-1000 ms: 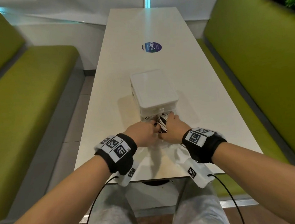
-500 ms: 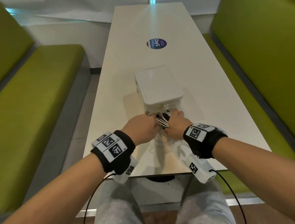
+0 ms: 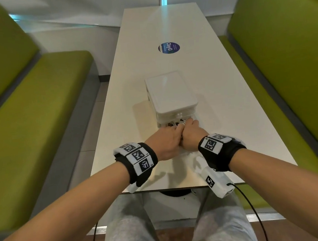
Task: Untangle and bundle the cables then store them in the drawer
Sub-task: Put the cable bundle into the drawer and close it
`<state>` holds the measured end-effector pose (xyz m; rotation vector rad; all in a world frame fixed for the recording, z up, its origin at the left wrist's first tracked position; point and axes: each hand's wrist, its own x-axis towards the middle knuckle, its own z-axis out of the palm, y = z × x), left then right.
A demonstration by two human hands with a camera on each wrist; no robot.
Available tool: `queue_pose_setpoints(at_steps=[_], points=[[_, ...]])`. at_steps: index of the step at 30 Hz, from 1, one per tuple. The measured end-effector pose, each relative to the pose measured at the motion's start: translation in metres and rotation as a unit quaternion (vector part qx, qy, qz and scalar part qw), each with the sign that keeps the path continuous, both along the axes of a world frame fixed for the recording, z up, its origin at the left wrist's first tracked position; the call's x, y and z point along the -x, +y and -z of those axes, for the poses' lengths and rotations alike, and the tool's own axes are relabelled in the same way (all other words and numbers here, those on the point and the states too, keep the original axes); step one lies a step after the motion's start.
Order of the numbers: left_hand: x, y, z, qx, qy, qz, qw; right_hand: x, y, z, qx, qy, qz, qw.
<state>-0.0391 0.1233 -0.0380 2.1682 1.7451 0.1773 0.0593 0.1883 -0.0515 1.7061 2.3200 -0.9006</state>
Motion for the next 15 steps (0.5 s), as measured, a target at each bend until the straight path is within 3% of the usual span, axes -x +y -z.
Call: queue_pose_setpoints(at_steps=[3,6,9,13,15], points=[[0.001,-0.003,-0.004,0.030,0.009,-0.009,0.999,-0.001,0.000,0.000,-0.001,-0.005,-0.003,1.000],[0.013,-0.010,-0.004,-0.029,0.079,-0.001,0.996,-0.001,0.000,0.000,-0.013,-0.015,-0.001,1.000],[0.021,-0.012,0.005,-0.004,0.181,0.023,0.983,-0.002,-0.001,0.001,-0.021,-0.010,-0.012,1.000],[0.017,-0.007,0.013,0.012,0.228,0.072,0.971,-0.006,-0.002,0.005,-0.045,0.010,-0.030,0.998],[0.015,-0.007,0.012,0.025,0.240,0.057,0.969,-0.006,-0.004,0.004,-0.065,0.009,-0.037,0.997]])
